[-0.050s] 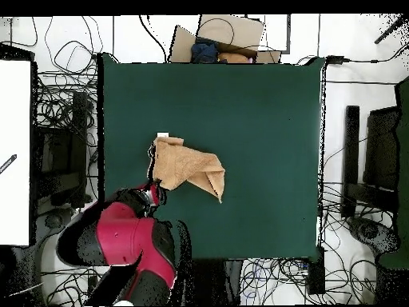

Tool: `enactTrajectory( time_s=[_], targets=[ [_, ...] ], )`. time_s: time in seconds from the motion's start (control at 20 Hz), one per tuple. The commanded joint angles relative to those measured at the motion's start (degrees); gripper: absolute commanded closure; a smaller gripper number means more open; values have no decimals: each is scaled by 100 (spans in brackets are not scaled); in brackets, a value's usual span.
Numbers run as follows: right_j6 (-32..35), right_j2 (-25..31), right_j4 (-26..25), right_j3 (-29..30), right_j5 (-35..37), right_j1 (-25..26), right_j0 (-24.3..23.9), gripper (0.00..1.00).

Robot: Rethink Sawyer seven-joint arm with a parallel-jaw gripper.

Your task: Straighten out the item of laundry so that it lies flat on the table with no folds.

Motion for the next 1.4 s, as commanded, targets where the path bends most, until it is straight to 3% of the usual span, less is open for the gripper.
enactTrajectory(
  time_s=[0.05,0.55,1.0,1.4],
  targets=[
    [1666,-190,340,288,688,289,150,100],
    [1638,-288,445,360,614,289,283,100],
    [1924,-607,421,773,-638,558,609,100],
    [1903,-772,615,839,-1112,880,778,100]
  ],
)
